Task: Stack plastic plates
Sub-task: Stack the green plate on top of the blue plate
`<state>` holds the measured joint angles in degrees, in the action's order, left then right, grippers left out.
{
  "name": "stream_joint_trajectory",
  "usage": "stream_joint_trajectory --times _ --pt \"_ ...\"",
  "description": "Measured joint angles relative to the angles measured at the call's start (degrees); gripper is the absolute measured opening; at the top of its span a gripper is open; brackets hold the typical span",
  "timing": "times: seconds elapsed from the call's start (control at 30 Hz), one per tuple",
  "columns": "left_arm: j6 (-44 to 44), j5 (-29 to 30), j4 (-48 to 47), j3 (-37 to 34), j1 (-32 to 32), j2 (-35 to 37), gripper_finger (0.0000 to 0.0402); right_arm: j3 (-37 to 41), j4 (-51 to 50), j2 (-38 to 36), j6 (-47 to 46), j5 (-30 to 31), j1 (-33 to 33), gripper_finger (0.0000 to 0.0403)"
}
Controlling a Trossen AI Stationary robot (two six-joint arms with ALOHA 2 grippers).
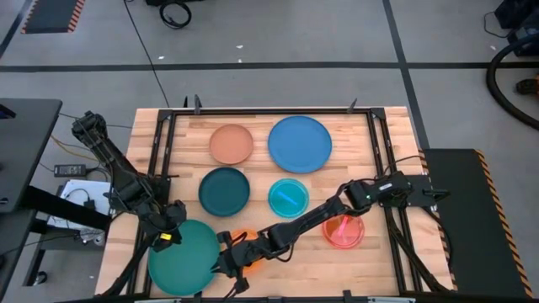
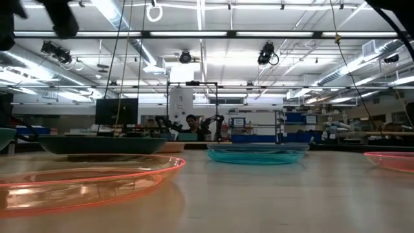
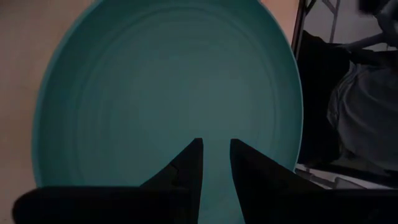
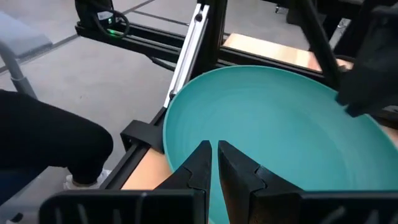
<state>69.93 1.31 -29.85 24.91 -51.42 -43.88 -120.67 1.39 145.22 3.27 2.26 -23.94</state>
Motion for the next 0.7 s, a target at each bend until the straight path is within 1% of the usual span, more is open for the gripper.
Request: stream_joint_trajectory --times 0.1,0.2,0.3,0.57,0.7 --pt "0.01 0.21 0.01 0.00 0.00 0.00 0.0087 -2.62 -0.62 2.31 0.24 -1.65 0.36 0.0038" --pt "0.24 0.67 0.33 0.00 0.00 0.00 0.0087 -5.56 -3.40 3.83 0.15 -3.31 0.85 0.0038" --pt "0.01 1.57 0.53 0.00 0.00 0.00 0.0087 -6.40 -6.10 3.86 0.41 -3.38 1.21 0.0038" --pt "-0.10 1.92 0.50 0.00 0.00 0.00 0.0087 -7.29 -14.30 3.64 7.65 -0.46 1.18 0.0039" --pt "-0.13 2.44 0.48 0.00 0.00 0.00 0.0087 -7.27 -15.63 3.64 13.23 1.65 0.88 0.0049"
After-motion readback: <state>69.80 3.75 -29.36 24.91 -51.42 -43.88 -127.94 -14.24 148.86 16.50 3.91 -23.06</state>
